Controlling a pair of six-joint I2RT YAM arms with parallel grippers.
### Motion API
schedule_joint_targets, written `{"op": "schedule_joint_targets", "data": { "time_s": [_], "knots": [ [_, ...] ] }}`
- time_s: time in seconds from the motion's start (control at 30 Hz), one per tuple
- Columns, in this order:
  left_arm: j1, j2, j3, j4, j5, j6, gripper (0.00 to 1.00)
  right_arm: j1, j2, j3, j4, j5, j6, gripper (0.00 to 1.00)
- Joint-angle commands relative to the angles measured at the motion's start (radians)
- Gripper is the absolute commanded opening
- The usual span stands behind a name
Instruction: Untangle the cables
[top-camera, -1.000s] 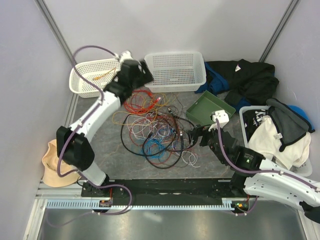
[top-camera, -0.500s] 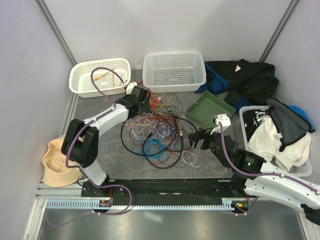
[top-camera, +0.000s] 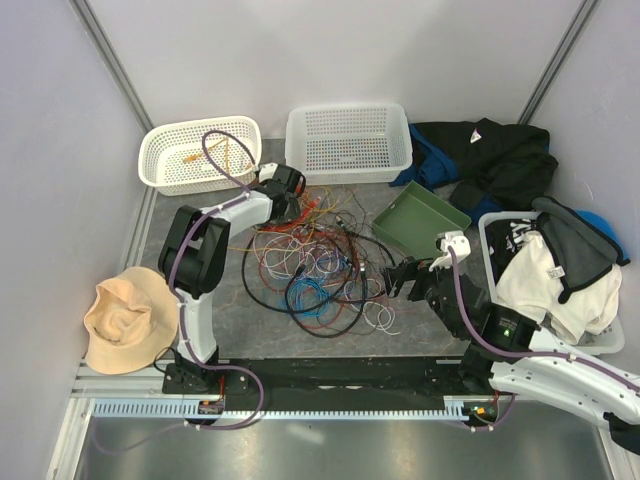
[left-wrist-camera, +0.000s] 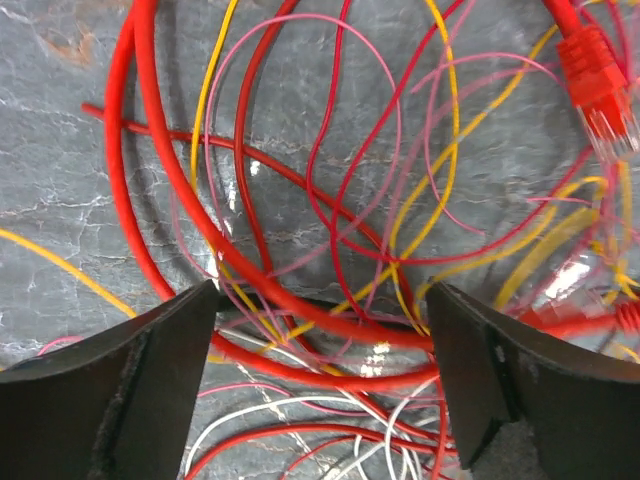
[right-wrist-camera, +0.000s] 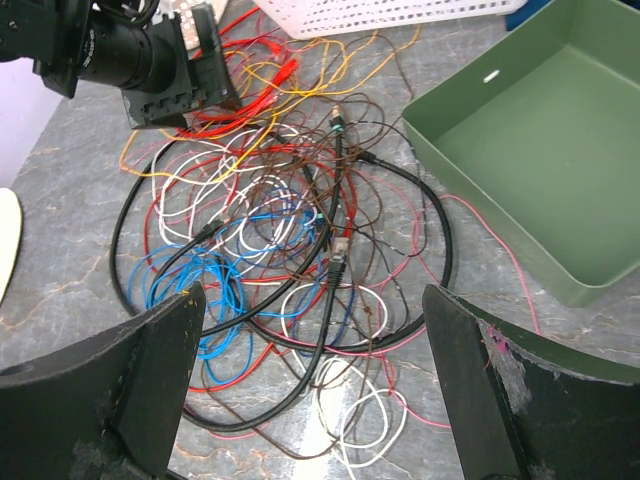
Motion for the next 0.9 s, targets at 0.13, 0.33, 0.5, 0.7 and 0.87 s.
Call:
{"op": "schedule_joint_targets", "data": {
  "time_s": [0.13, 0.33, 0.5, 0.7, 0.87],
  "knots": [
    [-0.011, -0.006, -0.096, -0.004, 0.091, -0.037, 0.56, 0.002, 0.015, 0.002, -0.006, 0.046, -0.016, 0.98],
    [-0.029, -0.159, -0.214, 0.026, 0.132, -0.060, 0.02, 0.002, 0.022, 0.011, -0.002, 0.037, -0.015, 0.98],
    [-0.030, -0.365, -0.214, 0.011, 0.146, -0.039, 0.02, 0.002, 0.039, 0.037, -0.001, 0.022, -0.016, 0.98],
    [-0.060, -0.627, -0.191, -0.015, 0.178, 0.070, 0.02, 0.004, 0.050, 0.077, 0.011, 0.028, -0.027, 0.98],
    [-0.063, -0.771, -0.254, -0.021, 0.203, 0.121, 0.02, 0.002, 0.093, 0.103, 0.045, 0.028, -0.032, 0.98]
  ]
}}
